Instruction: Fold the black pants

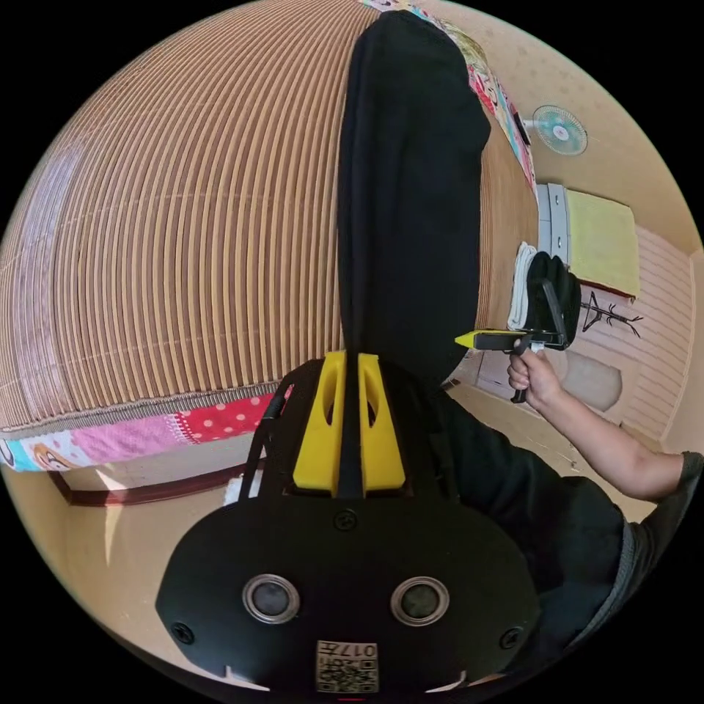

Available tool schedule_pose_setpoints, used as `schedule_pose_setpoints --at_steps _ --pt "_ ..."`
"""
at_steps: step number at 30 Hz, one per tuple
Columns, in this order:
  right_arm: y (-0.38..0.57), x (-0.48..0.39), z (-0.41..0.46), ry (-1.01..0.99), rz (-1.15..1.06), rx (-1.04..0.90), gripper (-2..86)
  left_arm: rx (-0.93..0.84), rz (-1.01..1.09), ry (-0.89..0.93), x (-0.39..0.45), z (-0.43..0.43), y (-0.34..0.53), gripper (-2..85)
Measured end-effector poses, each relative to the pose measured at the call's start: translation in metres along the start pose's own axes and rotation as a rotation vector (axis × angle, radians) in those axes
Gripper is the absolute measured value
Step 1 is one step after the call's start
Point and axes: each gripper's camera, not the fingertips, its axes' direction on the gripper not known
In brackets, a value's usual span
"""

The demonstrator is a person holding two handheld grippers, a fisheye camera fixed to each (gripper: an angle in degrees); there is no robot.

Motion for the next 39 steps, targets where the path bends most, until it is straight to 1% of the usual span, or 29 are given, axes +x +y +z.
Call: schedule_pose_setpoints --at_steps 1,3,5,6,7,8,9,10,12,15,17,19,21,25,28,31,33,35,39 --pt "0.011 0.007 0.005 -0.001 0.028 -0.023 4.1 -0.032 0.004 -0.004 0.002 0.005 0.003 3.7" --pt "0.025 0.014 0.006 -0.008 0.045 -0.042 4.4 -0.22 -0.017 -0.058 0.005 0.029 0.011 3.2" --pt "0.04 0.021 -0.008 -0.02 0.049 0.0 5.9 -0.261 -0.006 -0.098 0.006 0.032 0.017 1.6" --pt "0.042 0.024 -0.013 -0.042 0.048 0.019 6.5 -0.214 0.007 -0.074 0.005 0.022 0.019 1.7" --pt "0.044 0.028 -0.026 -0.104 0.036 0.067 7.5 -0.18 0.013 -0.049 0.004 0.015 0.019 1.8" --pt "0.043 0.034 -0.041 -0.165 0.02 0.119 8.3 -0.106 0.016 0.014 0.0 -0.001 0.017 3.0" --pt "0.042 0.036 -0.048 -0.187 0.015 0.143 8.7 -0.029 0.008 0.076 -0.007 -0.019 0.013 4.3" --pt "0.036 0.042 -0.063 -0.213 0.011 0.189 9.5 0.004 -0.001 0.103 -0.011 -0.027 0.01 5.0" --pt "0.023 0.049 -0.084 -0.245 0.005 0.251 11.3 0.112 -0.026 0.214 -0.029 -0.053 -0.011 7.6" --pt "-0.009 0.057 -0.113 -0.33 -0.021 0.324 13.5 0.176 -0.032 0.282 -0.045 -0.071 -0.048 12.0" --pt "-0.035 0.057 -0.131 -0.327 -0.027 0.374 14.5 0.197 -0.022 0.272 -0.048 -0.077 -0.071 13.1" --pt "-0.051 0.055 -0.14 -0.325 -0.032 0.4 14.6 0.185 -0.009 0.252 -0.048 -0.077 -0.093 13.3" --pt "-0.065 0.053 -0.142 -0.363 -0.038 0.412 14.2 0.161 0.035 0.27 -0.044 -0.072 -0.114 12.8" --pt "-0.078 0.053 -0.129 -0.461 -0.029 0.406 11.9 0.136 0.073 0.25 -0.032 -0.06 -0.124 10.8" --pt "-0.066 0.058 -0.12 -0.596 -0.016 0.426 8.9 0.148 0.021 0.248 -0.037 -0.056 -0.113 7.4" --pt "-0.037 0.06 -0.12 -0.731 -0.049 0.483 4.9 0.165 0.015 0.36 -0.048 -0.057 -0.093 4.5" --pt "-0.015 0.057 -0.121 -0.822 -0.093 0.514 4.2 0.175 0.052 0.515 -0.052 -0.062 -0.074 3.7" --pt "0.018 0.044 -0.126 -0.914 -0.178 0.54 3.6 0.188 0.111 0.588 -0.049 -0.069 -0.056 3.4" --pt "0.076 0.017 -0.135 -0.928 -0.251 0.552 3.2 0.222 0.246 0.706 -0.039 -0.09 0.0 2.9"
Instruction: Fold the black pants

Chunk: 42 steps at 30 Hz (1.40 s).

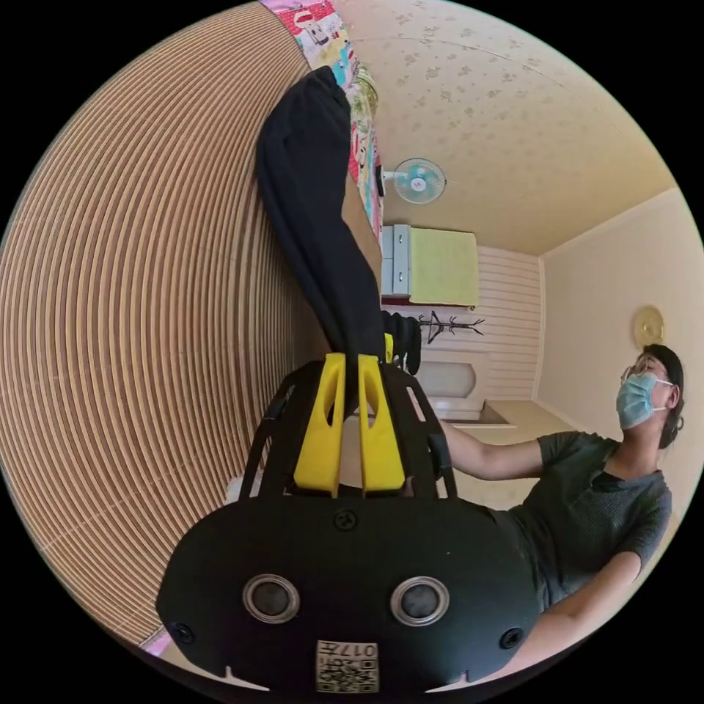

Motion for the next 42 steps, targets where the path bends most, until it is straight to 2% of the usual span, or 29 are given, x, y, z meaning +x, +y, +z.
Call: schedule_pose_setpoints --at_steps 6,10,17,21,23,25,27,29,33,35,37,40,42 --pt "0.061 -0.095 0.016 0.09 -0.072 -0.071 2.8 -0.021 0.122 0.085 0.063 -0.007 0.071 2.7" --pt "0.082 -0.179 0.03 0.039 -0.224 -0.101 2.6 0.016 0.236 0.135 0.121 -0.016 0.101 2.7" --pt "0.106 -0.35 0.066 -0.078 -0.624 -0.229 2.4 0.062 0.631 0.165 0.283 -0.04 0.124 3.0" --pt "0.107 -0.416 0.08 -0.079 -0.775 -0.235 2.3 0.065 0.871 0.193 0.367 -0.043 0.132 3.4" --pt "0.093 -0.436 0.088 -0.047 -0.821 -0.235 2.3 0.101 0.919 0.187 0.389 -0.043 0.13 3.6" --pt "0.067 -0.435 0.093 0.026 -0.763 -0.21 2.3 0.168 0.879 0.154 0.397 -0.043 0.12 3.7" --pt "0.036 -0.421 0.098 0.151 -0.694 -0.179 2.3 0.236 0.739 0.033 0.388 -0.039 0.093 3.8" --pt "-0.016 -0.384 0.106 0.266 -0.527 -0.153 2.2 0.275 0.61 -0.094 0.371 -0.032 0.069 3.7" --pt "-0.084 -0.324 0.115 0.318 -0.402 -0.126 2.2 0.285 0.412 -0.357 0.32 -0.008 0.011 3.6" --pt "-0.113 -0.285 0.119 0.314 -0.285 -0.091 2.4 0.269 0.378 -0.408 0.295 0.0 -0.011 3.6" --pt "-0.119 -0.264 0.127 0.379 -0.264 -0.087 2.5 0.239 0.286 -0.444 0.263 0.007 -0.029 3.7" --pt "-0.107 -0.228 0.129 0.446 -0.196 -0.085 2.6 0.189 0.172 -0.515 0.213 0.019 -0.036 3.8" --pt "-0.087 -0.205 0.121 0.422 -0.156 -0.065 2.8 0.157 0.136 -0.509 0.184 0.03 -0.022 3.9"
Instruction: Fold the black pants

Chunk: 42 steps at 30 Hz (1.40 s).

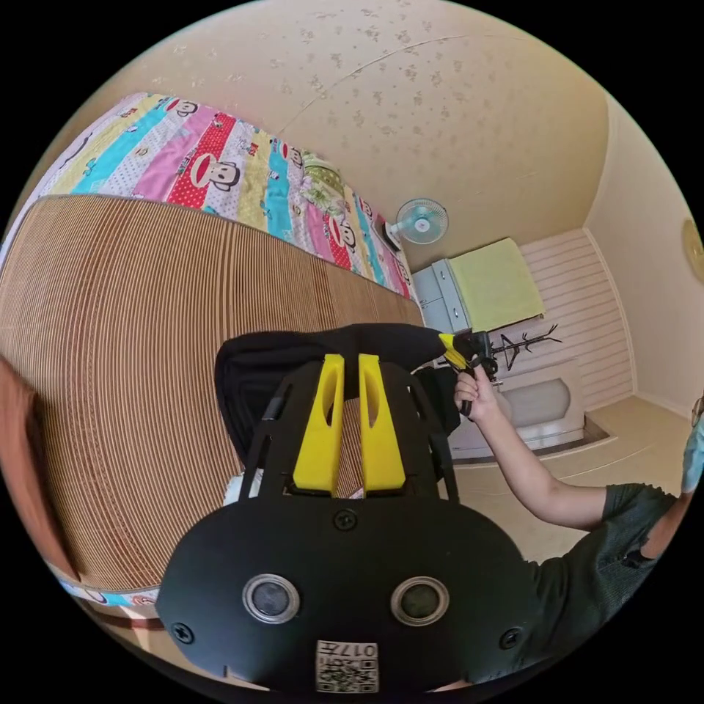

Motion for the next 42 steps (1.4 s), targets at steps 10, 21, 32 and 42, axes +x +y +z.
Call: schedule_pose_setpoints --at_steps 10,21,32,42 --pt "0.166 0.14 0.016 0.056 0.534 -0.057 5.2 -0.331 -0.287 -0.006 -0.059 0.081 0.135 4.6" --pt "0.045 0.114 0.038 0.198 0.379 -0.138 17.4 -0.201 -0.324 -0.032 -0.123 0.067 0.04 16.6" --pt "0.003 0.114 0.113 0.192 0.374 -0.291 16.8 -0.321 -0.285 0.01 -0.154 0.129 0.001 15.9" --pt "0.083 0.078 0.081 -0.164 0.436 -0.21 10.3 -0.369 -0.257 0.041 -0.099 0.103 0.031 6.0"
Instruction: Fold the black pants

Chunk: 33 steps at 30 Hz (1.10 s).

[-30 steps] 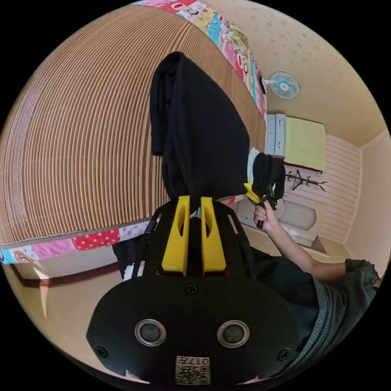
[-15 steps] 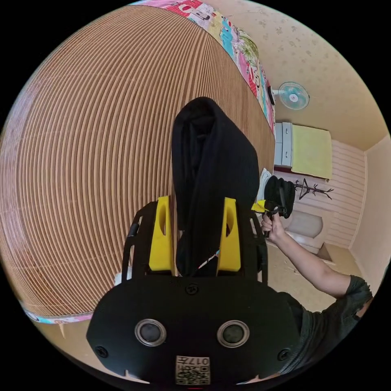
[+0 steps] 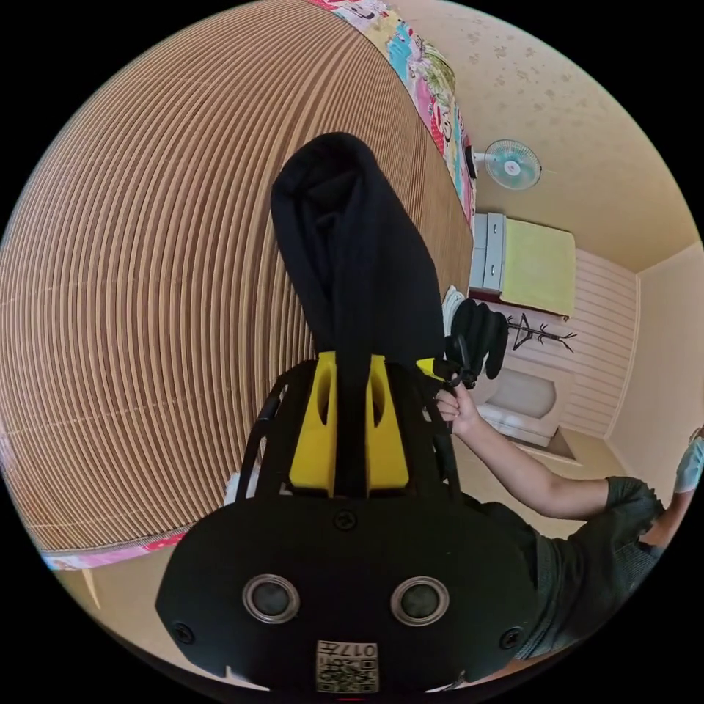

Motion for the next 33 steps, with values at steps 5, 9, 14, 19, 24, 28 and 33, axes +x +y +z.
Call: schedule_pose_setpoints --at_steps 5,9,14,19,24,28,33 --pt "0.072 -0.013 -0.073 -0.16 -0.019 0.11 8.9 -0.018 0.048 0.083 0.06 0.028 0.03 5.9" --pt "0.111 -0.056 -0.154 -0.168 -0.118 0.216 8.1 -0.026 0.118 0.167 0.142 0.074 0.024 6.0" --pt "0.161 -0.158 -0.297 -0.041 -0.298 0.373 7.7 -0.018 0.277 0.283 0.269 0.14 -0.019 6.1" --pt "0.17 -0.236 -0.403 0.318 -0.297 0.444 8.3 -0.055 0.326 0.42 0.375 0.235 -0.082 6.2" --pt "0.126 -0.218 -0.45 0.817 0.18 0.498 9.4 -0.257 0.105 0.137 0.413 0.369 -0.134 7.1" --pt "0.154 -0.266 -0.395 1.047 0.066 0.784 5.1 -0.345 0.028 0.043 0.404 0.396 -0.126 6.2" --pt "0.163 -0.249 -0.304 1.202 -0.112 0.925 1.2 -0.393 0.174 -0.144 0.381 0.366 -0.091 3.8"
